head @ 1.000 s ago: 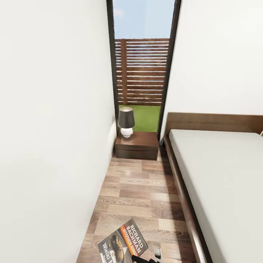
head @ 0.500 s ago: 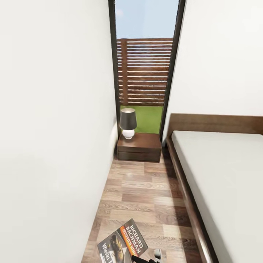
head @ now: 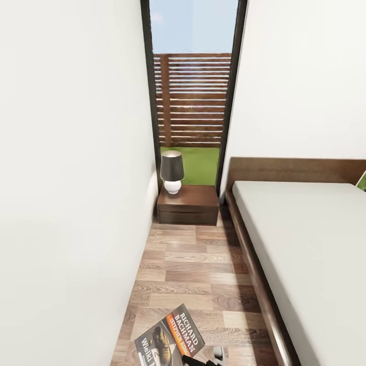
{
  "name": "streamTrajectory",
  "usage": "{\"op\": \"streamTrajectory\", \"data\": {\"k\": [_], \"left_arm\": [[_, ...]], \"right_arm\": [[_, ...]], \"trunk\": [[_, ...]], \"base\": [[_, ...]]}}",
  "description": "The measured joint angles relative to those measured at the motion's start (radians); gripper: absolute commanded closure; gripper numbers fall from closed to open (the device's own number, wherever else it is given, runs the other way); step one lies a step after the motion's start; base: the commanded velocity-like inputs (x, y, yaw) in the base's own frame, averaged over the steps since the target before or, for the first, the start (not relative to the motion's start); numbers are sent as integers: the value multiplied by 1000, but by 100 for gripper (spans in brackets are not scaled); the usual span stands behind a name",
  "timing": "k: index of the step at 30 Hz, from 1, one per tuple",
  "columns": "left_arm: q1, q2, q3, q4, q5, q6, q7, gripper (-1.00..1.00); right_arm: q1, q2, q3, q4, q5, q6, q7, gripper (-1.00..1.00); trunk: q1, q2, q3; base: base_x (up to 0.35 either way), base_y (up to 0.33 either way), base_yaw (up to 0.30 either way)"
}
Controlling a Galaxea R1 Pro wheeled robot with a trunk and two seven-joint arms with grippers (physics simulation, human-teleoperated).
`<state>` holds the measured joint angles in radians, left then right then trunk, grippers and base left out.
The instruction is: In the bedroom, move the book from the bed onto either nightstand, and place the two sandals side by side next to the bed.
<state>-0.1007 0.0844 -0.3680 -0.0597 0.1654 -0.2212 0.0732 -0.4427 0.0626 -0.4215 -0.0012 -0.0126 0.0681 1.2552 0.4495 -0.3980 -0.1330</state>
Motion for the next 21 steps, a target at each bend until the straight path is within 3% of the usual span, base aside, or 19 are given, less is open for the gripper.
{"op": "streamTrajectory", "data": {"k": [11, 21], "left_arm": [[0, 1, 0, 1, -1, 0, 0, -100], [0, 0, -1, 0, -1, 0, 0, -100]], "right_arm": [[0, 3, 0, 0, 0, 0, 0, 100], [0, 3, 1, 0, 0, 0, 0, 100]], "trunk": [[0, 0, 0], [0, 0, 0]], "base": [[8, -1, -10], [143, -62, -1]]}}
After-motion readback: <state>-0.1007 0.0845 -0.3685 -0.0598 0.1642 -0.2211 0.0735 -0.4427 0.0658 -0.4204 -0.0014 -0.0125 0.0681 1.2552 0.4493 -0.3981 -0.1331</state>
